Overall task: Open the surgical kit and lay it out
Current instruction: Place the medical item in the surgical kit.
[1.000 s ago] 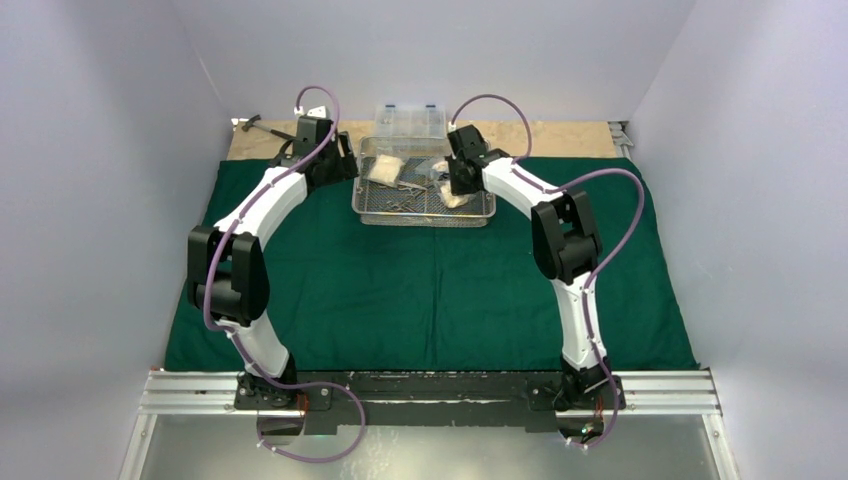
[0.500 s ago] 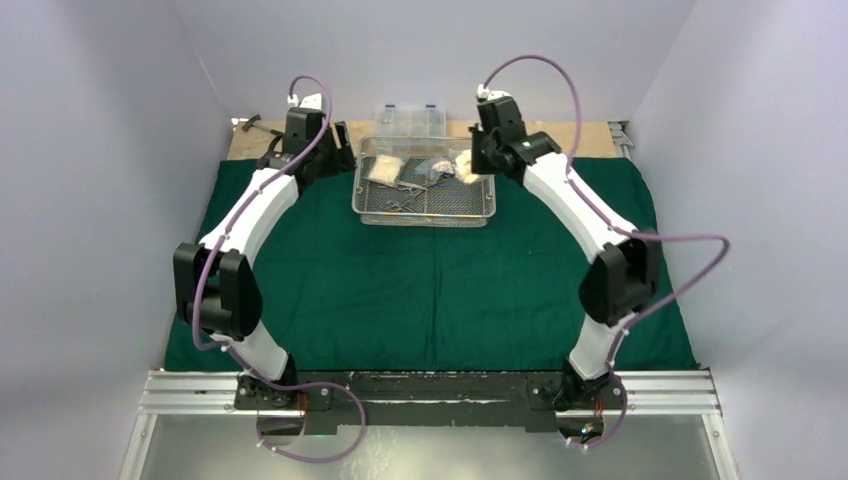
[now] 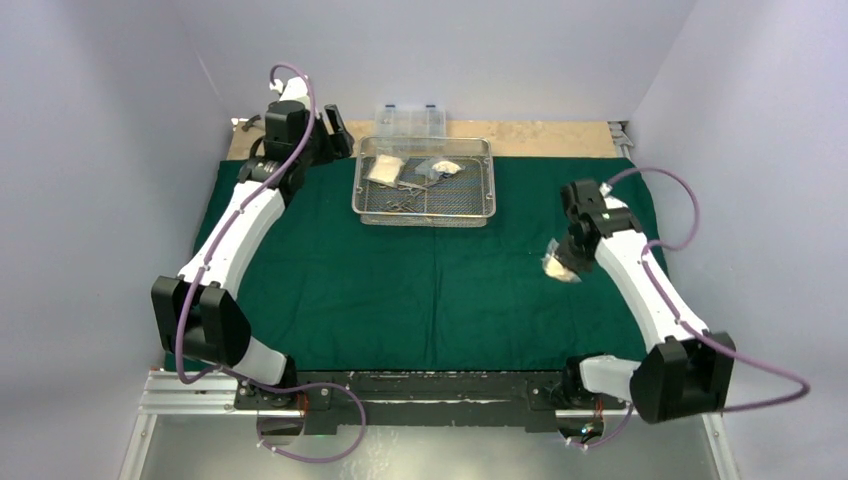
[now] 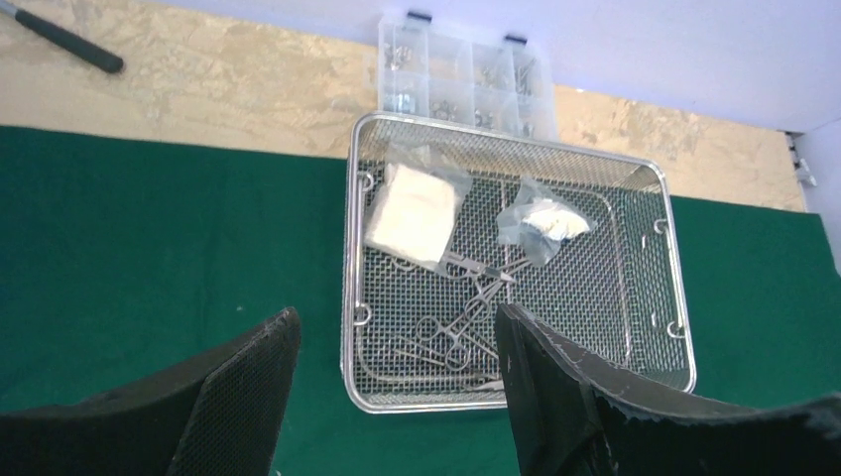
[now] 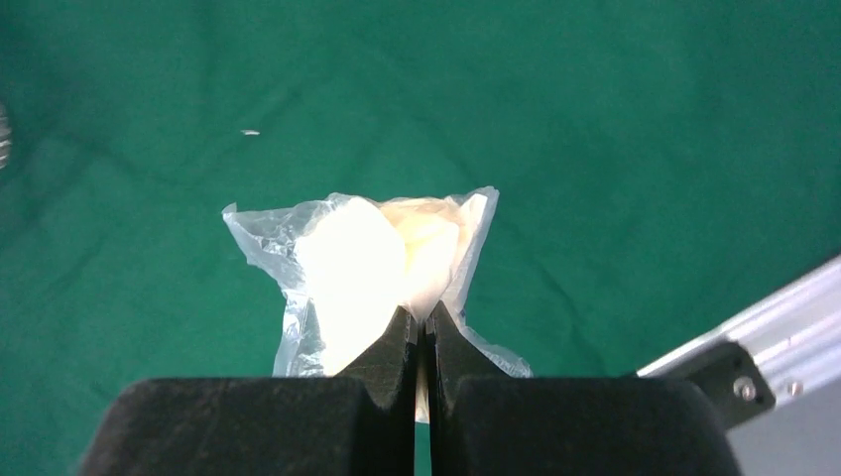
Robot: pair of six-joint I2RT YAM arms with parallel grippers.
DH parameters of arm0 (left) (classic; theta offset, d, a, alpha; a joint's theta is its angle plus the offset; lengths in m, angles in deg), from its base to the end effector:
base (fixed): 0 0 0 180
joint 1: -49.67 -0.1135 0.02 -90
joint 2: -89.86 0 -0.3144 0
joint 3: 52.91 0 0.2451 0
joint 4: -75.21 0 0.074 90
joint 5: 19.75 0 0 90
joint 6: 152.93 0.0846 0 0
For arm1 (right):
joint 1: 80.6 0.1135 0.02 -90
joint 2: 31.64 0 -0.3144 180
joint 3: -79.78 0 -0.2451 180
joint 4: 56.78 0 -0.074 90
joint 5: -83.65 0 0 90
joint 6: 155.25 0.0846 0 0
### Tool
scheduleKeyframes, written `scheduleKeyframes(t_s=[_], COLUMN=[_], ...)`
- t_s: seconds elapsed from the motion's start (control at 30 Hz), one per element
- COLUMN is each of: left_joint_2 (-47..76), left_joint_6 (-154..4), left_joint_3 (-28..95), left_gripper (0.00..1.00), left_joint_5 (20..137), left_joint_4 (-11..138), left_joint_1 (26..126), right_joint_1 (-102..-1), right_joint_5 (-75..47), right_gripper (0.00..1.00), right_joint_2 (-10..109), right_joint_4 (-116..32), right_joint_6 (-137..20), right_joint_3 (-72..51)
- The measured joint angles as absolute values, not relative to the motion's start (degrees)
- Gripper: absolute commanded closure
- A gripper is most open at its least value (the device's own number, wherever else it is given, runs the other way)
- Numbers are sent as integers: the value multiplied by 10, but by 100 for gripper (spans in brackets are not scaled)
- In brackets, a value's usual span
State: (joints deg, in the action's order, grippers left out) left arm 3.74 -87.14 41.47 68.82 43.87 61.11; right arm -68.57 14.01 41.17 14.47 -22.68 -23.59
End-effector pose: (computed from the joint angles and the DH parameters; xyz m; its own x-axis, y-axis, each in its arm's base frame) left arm 0.3799 -0.0747 0.4002 -0.4225 -0.3328 -0.8431 0.0028 0.9297 -0.3683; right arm 0.2316 0.0193 0.2886 -0.7089 0.4974 -0.5000 0.5632 0.8260 0.0230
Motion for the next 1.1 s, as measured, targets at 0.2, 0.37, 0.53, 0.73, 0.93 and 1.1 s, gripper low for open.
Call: scheduleKeyframes(t_s=[0.2,0.37,0.53,0.73,0.93,1.1], left_joint_2=[37,37,37,38,39,38], left_joint_6=[-873,-873,-874,-874,-873,-871], left_joint_3=[394,389,380,373,373,378], left_gripper=[29,29,29,29,28,25], left_joint_5=[688,687,684,674,655,641], left_joint_4=[431,429,425,420,419,408], left_joint_1=[611,611,611,611,611,611], right_joint_1=[-755,-806,-884,-928,-931,-931], right_joint_5=[156,167,162,146,146,150], right_gripper=[100,100,100,45,28,28], right_joint_2=[351,350,345,348,354,341], right_joint_4=[177,174,151,116,108,123], right_joint_6=[-123,-75,-45,-14,-1,1], right_joint_3=[-311,-359,-429,-481,-484,-442])
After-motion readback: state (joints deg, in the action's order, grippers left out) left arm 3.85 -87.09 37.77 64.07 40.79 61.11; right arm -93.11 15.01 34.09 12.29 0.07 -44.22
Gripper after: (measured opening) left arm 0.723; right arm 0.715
